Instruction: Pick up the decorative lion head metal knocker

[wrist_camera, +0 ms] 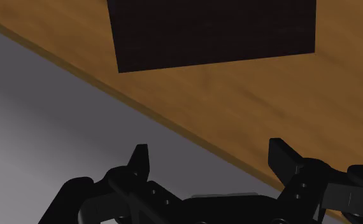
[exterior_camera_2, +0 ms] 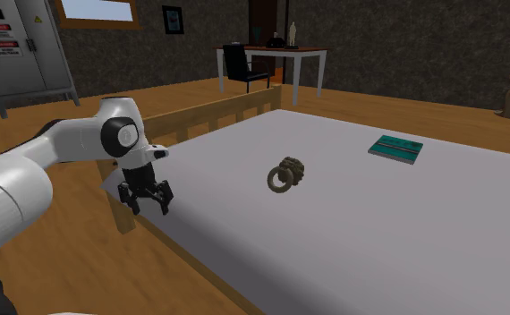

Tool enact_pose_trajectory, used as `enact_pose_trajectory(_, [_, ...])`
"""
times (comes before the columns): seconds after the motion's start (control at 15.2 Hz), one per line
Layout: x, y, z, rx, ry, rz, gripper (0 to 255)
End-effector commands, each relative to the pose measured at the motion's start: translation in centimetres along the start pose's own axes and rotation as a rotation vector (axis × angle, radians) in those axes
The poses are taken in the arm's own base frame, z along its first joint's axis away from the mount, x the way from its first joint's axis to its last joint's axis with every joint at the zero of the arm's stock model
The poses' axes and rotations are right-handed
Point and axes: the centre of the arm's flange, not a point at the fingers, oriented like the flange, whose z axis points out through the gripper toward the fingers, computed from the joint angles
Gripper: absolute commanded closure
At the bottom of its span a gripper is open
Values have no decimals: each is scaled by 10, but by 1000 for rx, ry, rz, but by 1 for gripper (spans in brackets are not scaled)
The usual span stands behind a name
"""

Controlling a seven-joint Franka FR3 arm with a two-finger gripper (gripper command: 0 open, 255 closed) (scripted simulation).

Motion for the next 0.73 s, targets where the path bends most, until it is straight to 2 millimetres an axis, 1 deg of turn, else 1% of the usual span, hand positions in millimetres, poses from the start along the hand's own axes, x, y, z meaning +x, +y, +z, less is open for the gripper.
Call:
enact_pose_trajectory(0.0, [0,0,0,0,0,0,0])
enact_pose_trajectory(0.66, [74,88,0,-32,119,144,0])
